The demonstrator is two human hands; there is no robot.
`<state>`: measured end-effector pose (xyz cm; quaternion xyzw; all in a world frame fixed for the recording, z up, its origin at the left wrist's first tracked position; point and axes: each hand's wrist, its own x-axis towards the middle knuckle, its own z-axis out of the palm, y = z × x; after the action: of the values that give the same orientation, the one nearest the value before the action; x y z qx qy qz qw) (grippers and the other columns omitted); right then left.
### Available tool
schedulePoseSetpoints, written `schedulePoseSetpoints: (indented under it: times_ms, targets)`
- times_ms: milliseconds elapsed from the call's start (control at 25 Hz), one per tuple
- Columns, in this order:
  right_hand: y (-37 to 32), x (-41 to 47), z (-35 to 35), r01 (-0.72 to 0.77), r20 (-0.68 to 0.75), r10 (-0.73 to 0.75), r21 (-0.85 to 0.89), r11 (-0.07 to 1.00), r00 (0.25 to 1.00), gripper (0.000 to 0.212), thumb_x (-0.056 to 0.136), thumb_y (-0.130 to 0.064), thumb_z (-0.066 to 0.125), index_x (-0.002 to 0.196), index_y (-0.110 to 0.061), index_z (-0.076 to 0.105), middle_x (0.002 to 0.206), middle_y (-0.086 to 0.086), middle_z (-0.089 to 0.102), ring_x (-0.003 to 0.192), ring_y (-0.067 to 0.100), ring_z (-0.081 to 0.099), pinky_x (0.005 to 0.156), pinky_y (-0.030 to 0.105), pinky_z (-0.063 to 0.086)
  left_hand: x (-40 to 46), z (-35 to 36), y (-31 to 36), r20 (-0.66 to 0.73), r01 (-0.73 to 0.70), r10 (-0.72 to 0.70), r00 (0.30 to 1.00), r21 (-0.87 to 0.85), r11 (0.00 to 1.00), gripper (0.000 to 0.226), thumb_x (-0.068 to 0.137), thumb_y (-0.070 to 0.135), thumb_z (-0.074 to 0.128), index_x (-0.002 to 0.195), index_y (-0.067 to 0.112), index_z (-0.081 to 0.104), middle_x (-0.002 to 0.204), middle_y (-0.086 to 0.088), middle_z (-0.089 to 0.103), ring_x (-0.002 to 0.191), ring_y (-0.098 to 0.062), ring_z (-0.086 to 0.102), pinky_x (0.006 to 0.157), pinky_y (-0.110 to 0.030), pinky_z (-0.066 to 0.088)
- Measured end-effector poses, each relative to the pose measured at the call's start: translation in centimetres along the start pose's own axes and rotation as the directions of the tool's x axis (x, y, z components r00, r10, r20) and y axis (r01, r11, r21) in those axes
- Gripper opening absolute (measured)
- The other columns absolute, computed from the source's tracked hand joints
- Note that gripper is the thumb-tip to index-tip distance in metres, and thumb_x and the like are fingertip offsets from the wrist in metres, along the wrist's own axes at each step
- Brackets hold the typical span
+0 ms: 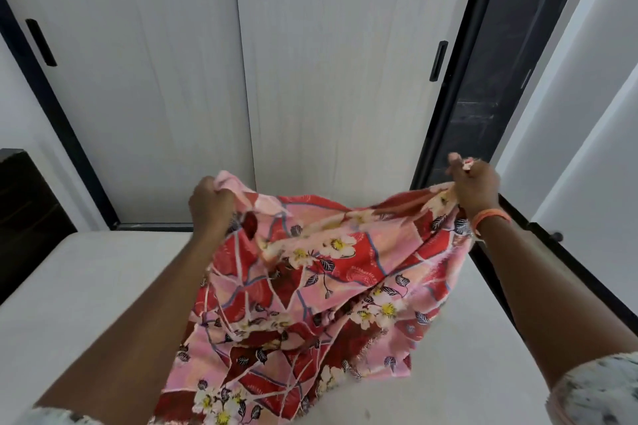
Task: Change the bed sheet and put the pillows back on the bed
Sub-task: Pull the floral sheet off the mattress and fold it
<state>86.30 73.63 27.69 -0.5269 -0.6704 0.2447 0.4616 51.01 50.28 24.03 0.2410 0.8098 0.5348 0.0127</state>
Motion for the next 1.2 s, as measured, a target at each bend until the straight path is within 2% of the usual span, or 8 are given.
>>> schedulePoseSetpoints:
  times_ms: [160, 280, 360, 520, 760, 960, 1080, 1200]
  targets:
    - [-4.6, -3.5, 3.5, 0.27, 0.31, -0.241, -0.052, 0.962, 0.92, 0.036, 0.085, -0.044, 0.07, 0.094, -0.009, 0.073, 0.088, 0.008, 0.071, 0.079, 0.017, 0.065, 0.074, 0.033, 0.052, -3.6, 2.3, 3.9, 0.205, -0.381, 0.365, 0.908, 0.045, 0.923, 0.005, 0.085, 0.003, 0.062, 0.081, 0.0, 0.061, 0.091, -0.016, 0.051, 0.079, -0.02, 0.044, 0.067, -0.029, 0.029]
    - [-8.9, -7.9, 6.4, 0.351, 0.67, -0.393, 0.206, 0.914, 0.63, 0.084, 0.07, -0.027, 0.087, 0.143, -0.019, 0.045, 0.129, 0.003, 0.059, 0.116, 0.011, 0.057, 0.092, 0.023, 0.049, -5.4, 2.8, 7.5, 0.441, -0.6, 0.543, 0.714, -0.015, 0.8, 0.022, 0.08, -0.006, 0.06, 0.069, 0.011, 0.05, 0.073, -0.003, 0.047, 0.066, -0.017, 0.044, 0.06, -0.027, 0.029]
    - [-10.7, -9.9, 7.9, 0.387, 0.725, -0.486, 0.319, 0.865, 0.488, 0.086, 0.069, -0.02, 0.088, 0.142, -0.017, 0.042, 0.129, 0.001, 0.06, 0.116, 0.009, 0.058, 0.092, 0.021, 0.048, -5.9, 2.8, 9.0, 0.493, -0.623, 0.567, 0.66, -0.064, 0.78, 0.027, 0.077, -0.009, 0.058, 0.07, 0.016, 0.051, 0.071, 0.004, 0.048, 0.065, -0.01, 0.047, 0.055, -0.016, 0.03]
    - [-11.1, -8.8, 7.5, 0.539, 0.596, -0.587, 0.284, 0.793, 0.548, 0.008, 0.088, -0.011, 0.07, 0.092, -0.005, 0.069, 0.073, -0.001, 0.065, 0.064, 0.0, 0.055, 0.064, 0.025, 0.042, -4.7, 1.7, 8.6, 0.427, -0.581, 0.524, 0.737, 0.006, 0.814, 0.017, 0.086, 0.008, 0.067, 0.072, 0.005, 0.057, 0.065, -0.003, 0.053, 0.062, -0.024, 0.05, 0.052, -0.027, 0.029]
    - [-11.1, -8.6, 7.0, 0.805, 0.497, -0.637, -0.286, 0.52, 0.589, 0.017, 0.094, -0.03, 0.053, 0.092, -0.013, 0.053, 0.077, 0.007, 0.063, 0.071, 0.032, 0.057, 0.055, 0.033, 0.039, -4.6, 3.2, 7.7, 0.338, -0.569, 0.517, 0.787, 0.074, 0.819, 0.023, 0.091, 0.022, 0.067, 0.074, 0.009, 0.058, 0.074, -0.003, 0.054, 0.061, -0.017, 0.05, 0.053, -0.03, 0.036]
    - [-11.5, -9.0, 5.5, 0.812, 0.437, -0.694, -0.179, 0.556, 0.572, 0.022, 0.093, -0.029, 0.056, 0.085, -0.009, 0.058, 0.066, 0.006, 0.06, 0.061, 0.03, 0.055, 0.052, 0.034, 0.042, -3.6, 3.6, 6.6, 0.103, -0.627, 0.625, 0.774, -0.012, 0.779, 0.019, 0.087, 0.001, 0.059, 0.075, 0.01, 0.048, 0.084, -0.003, 0.049, 0.068, -0.012, 0.05, 0.053, -0.027, 0.038]
    - [-11.5, -8.3, 4.1, 0.741, 0.354, -0.691, -0.006, 0.672, 0.63, 0.024, 0.09, -0.027, 0.053, 0.079, -0.007, 0.06, 0.058, 0.006, 0.057, 0.052, 0.026, 0.052, 0.049, 0.039, 0.045, -2.4, 3.7, 7.5, 0.289, -0.393, 0.46, 0.84, -0.261, 0.882, 0.022, 0.086, 0.011, 0.067, 0.081, 0.021, 0.047, 0.08, -0.001, 0.058, 0.068, -0.007, 0.055, 0.053, -0.02, 0.042]
    - [-10.8, -6.9, 2.5, 0.642, 0.242, -0.639, 0.077, 0.763, 0.73, 0.022, 0.087, -0.024, 0.049, 0.078, -0.009, 0.063, 0.058, 0.009, 0.061, 0.051, 0.028, 0.055, 0.048, 0.042, 0.046, -2.9, 4.0, 7.4, 0.684, -0.367, 0.363, 0.632, -0.149, 0.918, 0.027, 0.085, 0.012, 0.067, 0.089, 0.035, 0.053, 0.093, 0.002, 0.066, 0.077, -0.011, 0.066, 0.057, -0.018, 0.051]
